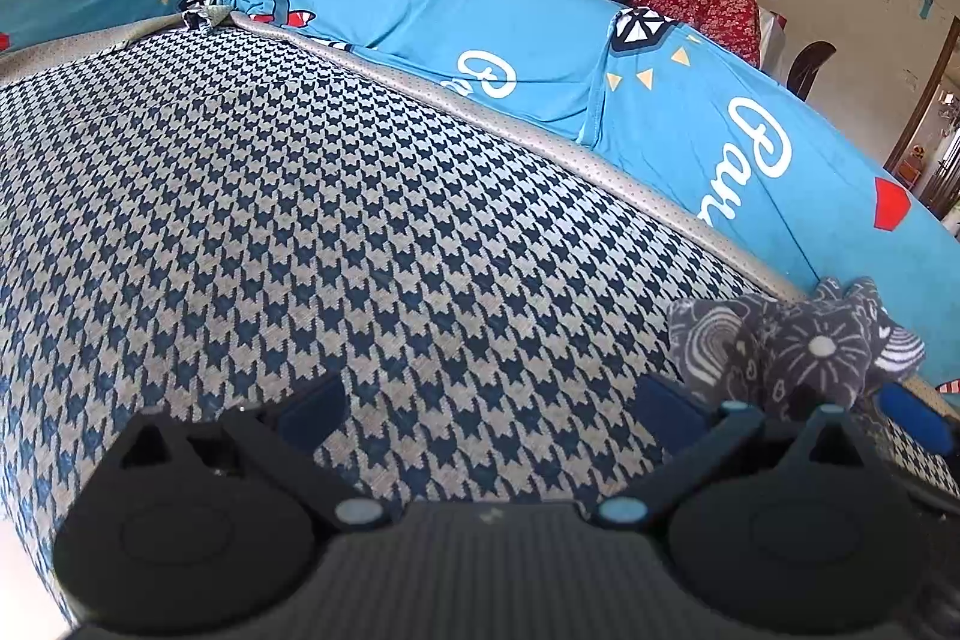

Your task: Fold clothes

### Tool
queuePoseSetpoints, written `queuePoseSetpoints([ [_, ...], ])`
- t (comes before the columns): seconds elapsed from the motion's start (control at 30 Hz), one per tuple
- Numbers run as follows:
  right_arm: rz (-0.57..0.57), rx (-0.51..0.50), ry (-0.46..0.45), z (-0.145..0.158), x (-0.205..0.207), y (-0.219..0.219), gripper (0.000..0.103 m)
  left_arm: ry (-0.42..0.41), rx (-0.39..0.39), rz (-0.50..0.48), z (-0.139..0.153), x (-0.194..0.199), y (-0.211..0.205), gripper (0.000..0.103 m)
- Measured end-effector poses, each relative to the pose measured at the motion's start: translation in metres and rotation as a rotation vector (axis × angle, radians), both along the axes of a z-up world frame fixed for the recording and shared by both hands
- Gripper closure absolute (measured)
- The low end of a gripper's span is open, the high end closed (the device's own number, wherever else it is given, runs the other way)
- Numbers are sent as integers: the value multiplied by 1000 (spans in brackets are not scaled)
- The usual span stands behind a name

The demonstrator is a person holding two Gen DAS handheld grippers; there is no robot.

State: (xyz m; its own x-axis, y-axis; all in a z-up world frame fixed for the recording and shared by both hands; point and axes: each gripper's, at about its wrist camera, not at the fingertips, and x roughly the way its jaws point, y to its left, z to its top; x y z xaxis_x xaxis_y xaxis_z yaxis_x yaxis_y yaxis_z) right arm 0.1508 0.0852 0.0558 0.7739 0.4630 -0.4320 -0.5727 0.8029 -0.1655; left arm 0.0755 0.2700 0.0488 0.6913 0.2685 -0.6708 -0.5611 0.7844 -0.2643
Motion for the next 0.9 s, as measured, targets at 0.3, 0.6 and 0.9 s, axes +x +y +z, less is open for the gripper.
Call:
queuePoseSetpoints([
  [0.3,-73,148,71,4,38,-16,32,17,11,-22,-4,2,-5,0],
  [0.6,-78,226,141,-5,62,-13,70,34,1,-15,-8,4,-2,0],
  [0.9,77,142,99,-14,46,23,87,19,64,33,-3,2,-5,0],
])
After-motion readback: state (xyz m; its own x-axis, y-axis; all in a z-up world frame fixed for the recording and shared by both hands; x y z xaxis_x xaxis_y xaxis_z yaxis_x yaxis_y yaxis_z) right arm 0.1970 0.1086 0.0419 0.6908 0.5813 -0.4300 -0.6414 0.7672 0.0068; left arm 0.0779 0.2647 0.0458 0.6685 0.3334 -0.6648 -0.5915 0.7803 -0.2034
